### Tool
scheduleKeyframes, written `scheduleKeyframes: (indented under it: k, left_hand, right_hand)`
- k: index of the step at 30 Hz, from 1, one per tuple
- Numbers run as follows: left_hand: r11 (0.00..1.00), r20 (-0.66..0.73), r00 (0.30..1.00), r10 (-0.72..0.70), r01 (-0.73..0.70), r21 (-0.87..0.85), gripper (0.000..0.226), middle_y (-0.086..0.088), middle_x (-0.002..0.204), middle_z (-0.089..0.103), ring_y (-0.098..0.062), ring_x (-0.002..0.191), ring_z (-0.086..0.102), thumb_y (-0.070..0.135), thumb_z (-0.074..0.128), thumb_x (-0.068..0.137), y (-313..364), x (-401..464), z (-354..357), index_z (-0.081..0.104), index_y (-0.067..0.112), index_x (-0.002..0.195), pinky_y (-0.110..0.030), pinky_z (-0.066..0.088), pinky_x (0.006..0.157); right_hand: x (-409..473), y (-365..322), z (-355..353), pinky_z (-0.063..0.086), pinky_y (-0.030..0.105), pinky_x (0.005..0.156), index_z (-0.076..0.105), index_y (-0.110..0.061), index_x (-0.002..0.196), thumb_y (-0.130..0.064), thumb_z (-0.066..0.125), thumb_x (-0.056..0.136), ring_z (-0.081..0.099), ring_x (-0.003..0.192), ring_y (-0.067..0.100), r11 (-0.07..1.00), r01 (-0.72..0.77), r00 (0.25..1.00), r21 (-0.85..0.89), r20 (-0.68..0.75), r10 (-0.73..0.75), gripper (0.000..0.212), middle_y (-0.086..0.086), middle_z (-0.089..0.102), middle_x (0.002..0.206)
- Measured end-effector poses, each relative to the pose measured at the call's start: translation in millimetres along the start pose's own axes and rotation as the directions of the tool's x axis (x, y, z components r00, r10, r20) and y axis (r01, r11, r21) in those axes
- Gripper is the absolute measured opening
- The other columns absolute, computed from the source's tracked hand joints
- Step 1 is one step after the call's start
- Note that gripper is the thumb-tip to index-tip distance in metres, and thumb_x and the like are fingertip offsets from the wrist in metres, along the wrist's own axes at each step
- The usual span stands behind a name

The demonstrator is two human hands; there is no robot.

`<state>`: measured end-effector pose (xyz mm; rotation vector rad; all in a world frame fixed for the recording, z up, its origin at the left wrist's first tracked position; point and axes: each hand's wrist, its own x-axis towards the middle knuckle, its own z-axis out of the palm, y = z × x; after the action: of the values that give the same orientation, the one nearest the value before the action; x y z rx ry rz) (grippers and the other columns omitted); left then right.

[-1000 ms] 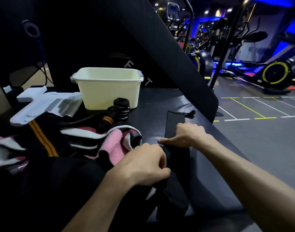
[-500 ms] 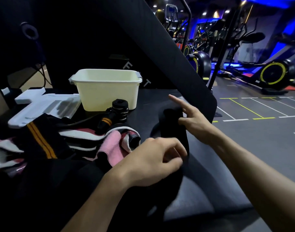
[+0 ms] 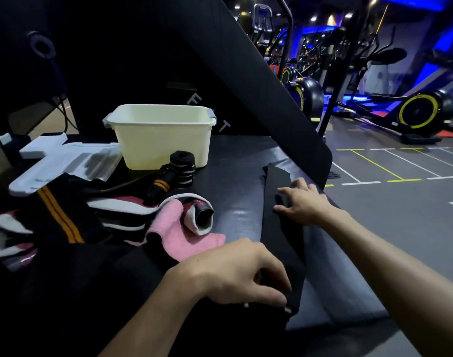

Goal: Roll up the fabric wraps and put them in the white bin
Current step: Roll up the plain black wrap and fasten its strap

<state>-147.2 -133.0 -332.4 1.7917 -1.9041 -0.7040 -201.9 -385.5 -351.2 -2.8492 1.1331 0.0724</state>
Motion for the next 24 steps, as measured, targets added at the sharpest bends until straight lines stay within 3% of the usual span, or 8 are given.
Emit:
scheduleKeyframes:
  k: [3, 7, 10, 12, 14, 16, 20, 24]
  left_hand:
    - [0.999, -0.040, 0.999, 0.021, -0.020, 0.030, 0.019, 0.013, 0.101, 0.076, 0.018, 0.072, 0.057, 0.019, 0.070, 0.095, -4, 1, -2, 0.078, 0.025, 0.112, -0.001, 0.036, 0.071]
    - [0.992, -0.171, 0.985, 0.033, -0.012, 0.122, 0.026, 0.013, 0.108, 0.071, 0.012, 0.085, 0.049, 0.023, 0.076, 0.091, -18, 6, -4, 0.075, 0.030, 0.116, -0.002, 0.033, 0.077]
    - [0.967, -0.220, 0.975, 0.011, 0.045, 0.250, 0.027, 0.017, 0.111, 0.061, -0.005, 0.097, 0.041, 0.042, 0.076, 0.088, -32, 12, 1, 0.072, 0.039, 0.114, -0.024, 0.044, 0.090]
    - [0.961, -0.222, 0.975, -0.023, 0.083, 0.265, 0.023, 0.018, 0.109, 0.057, -0.009, 0.098, 0.042, 0.050, 0.074, 0.087, -34, 12, 3, 0.071, 0.041, 0.108, -0.036, 0.048, 0.092]
    - [0.955, -0.226, 0.974, -0.029, 0.093, 0.280, 0.024, 0.018, 0.108, 0.055, -0.009, 0.098, 0.042, 0.056, 0.072, 0.086, -33, 12, 5, 0.069, 0.043, 0.105, -0.039, 0.048, 0.092]
    - [0.950, -0.228, 0.973, -0.026, 0.096, 0.298, 0.028, 0.018, 0.110, 0.053, -0.010, 0.099, 0.042, 0.060, 0.071, 0.085, -31, 12, 6, 0.068, 0.042, 0.106, -0.038, 0.046, 0.093]
    - [0.947, -0.201, 0.979, -0.030, 0.092, 0.308, 0.042, 0.015, 0.113, 0.052, -0.013, 0.104, 0.044, 0.064, 0.075, 0.079, -19, 7, 9, 0.067, 0.039, 0.112, -0.035, 0.041, 0.091]
    - [0.945, -0.215, 0.976, -0.018, 0.087, 0.316, 0.028, 0.012, 0.113, 0.062, -0.015, 0.104, 0.055, 0.043, 0.079, 0.084, -17, -3, -3, 0.073, 0.034, 0.110, -0.036, 0.048, 0.092]
  right_hand:
    - [17, -7, 6, 0.036, 0.049, 0.114, 0.043, -0.039, 0.149, -0.062, 0.046, 0.097, 0.036, 0.145, 0.033, 0.993, 0.111, 0.991, 0.045, 0.065, -0.114, 0.057, 0.005, 0.039, 0.158]
    - [30, -29, 9, 0.012, 0.053, 0.124, 0.018, -0.038, 0.160, -0.056, 0.036, 0.104, 0.007, 0.156, 0.034, 0.978, 0.194, 0.958, 0.070, 0.202, -0.205, 0.062, 0.003, 0.008, 0.170]
    - [39, -39, 9, 0.008, 0.059, 0.121, 0.014, -0.042, 0.160, -0.061, 0.031, 0.103, 0.003, 0.156, 0.033, 0.989, 0.149, 0.973, -0.003, 0.178, -0.146, 0.062, -0.003, 0.004, 0.171]
    - [39, -42, 6, 0.019, 0.058, 0.119, 0.026, -0.035, 0.158, -0.064, 0.039, 0.100, 0.016, 0.153, 0.034, 0.988, 0.145, 0.988, -0.054, 0.061, -0.141, 0.066, 0.002, 0.017, 0.168]
    - [36, -45, 1, 0.040, 0.051, 0.107, 0.050, -0.028, 0.141, -0.063, 0.056, 0.093, 0.041, 0.137, 0.035, 0.976, 0.197, 0.968, -0.094, -0.141, -0.209, 0.060, 0.008, 0.043, 0.149]
    - [33, -46, -4, 0.050, 0.040, 0.087, 0.063, -0.025, 0.114, -0.059, 0.069, 0.085, 0.057, 0.114, 0.029, 0.953, 0.301, 0.932, -0.029, -0.204, -0.301, 0.046, 0.005, 0.060, 0.120]
    - [16, -43, -15, 0.048, 0.027, 0.066, 0.065, -0.029, 0.094, -0.059, 0.080, 0.076, 0.064, 0.078, 0.014, 0.925, 0.357, 0.931, 0.126, 0.035, -0.364, 0.037, -0.006, 0.069, 0.088]
    - [-2, -44, -25, 0.044, 0.020, 0.054, 0.066, -0.028, 0.085, -0.043, 0.081, 0.082, 0.064, 0.053, 0.008, 0.907, 0.389, 0.916, 0.164, 0.041, -0.400, 0.022, -0.006, 0.069, 0.068]
